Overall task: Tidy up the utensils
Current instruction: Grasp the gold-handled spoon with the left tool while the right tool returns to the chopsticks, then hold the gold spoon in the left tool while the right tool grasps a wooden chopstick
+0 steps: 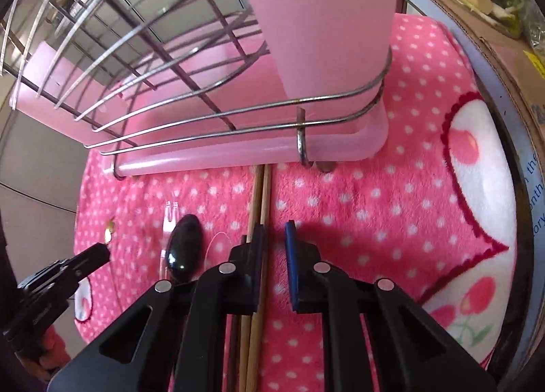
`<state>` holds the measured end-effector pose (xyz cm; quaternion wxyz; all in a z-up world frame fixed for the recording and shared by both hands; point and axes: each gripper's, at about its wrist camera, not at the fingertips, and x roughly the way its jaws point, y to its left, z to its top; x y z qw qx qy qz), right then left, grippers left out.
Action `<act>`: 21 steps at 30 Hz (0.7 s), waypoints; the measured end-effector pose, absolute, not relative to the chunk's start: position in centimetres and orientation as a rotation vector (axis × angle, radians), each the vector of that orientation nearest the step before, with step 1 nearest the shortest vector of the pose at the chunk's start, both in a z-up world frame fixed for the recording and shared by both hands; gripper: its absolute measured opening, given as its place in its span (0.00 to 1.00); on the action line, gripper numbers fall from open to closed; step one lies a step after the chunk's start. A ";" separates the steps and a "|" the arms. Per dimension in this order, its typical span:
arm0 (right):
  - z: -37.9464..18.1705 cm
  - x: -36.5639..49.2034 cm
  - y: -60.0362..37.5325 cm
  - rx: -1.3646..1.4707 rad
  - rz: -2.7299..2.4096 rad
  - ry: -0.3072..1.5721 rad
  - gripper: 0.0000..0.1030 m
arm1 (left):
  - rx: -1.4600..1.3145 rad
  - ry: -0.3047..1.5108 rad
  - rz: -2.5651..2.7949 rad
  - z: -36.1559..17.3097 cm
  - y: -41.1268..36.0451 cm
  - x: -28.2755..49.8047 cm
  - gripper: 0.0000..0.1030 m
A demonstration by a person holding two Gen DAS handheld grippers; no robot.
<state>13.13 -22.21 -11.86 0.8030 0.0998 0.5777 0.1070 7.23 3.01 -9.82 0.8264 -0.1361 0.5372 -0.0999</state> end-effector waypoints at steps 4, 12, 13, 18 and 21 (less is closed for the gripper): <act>-12.0 13.3 -20.9 0.172 0.207 1.245 0.13 | -0.297 1.136 -0.227 -10.1 3.2 7.3 0.03; -12.5 14.3 -18.1 0.156 0.167 1.242 0.06 | -0.311 1.134 -0.224 -10.5 3.6 6.6 0.03; -12.5 14.2 -18.4 0.179 0.172 1.245 0.06 | -0.307 1.133 -0.226 -10.4 3.7 6.5 0.02; -11.9 12.8 -20.3 0.223 0.186 1.245 0.06 | -0.284 1.137 -0.228 -10.1 3.9 6.7 0.00; -11.6 11.8 -21.3 0.221 0.167 1.239 0.06 | -0.284 1.161 -0.227 -10.4 3.8 7.2 0.00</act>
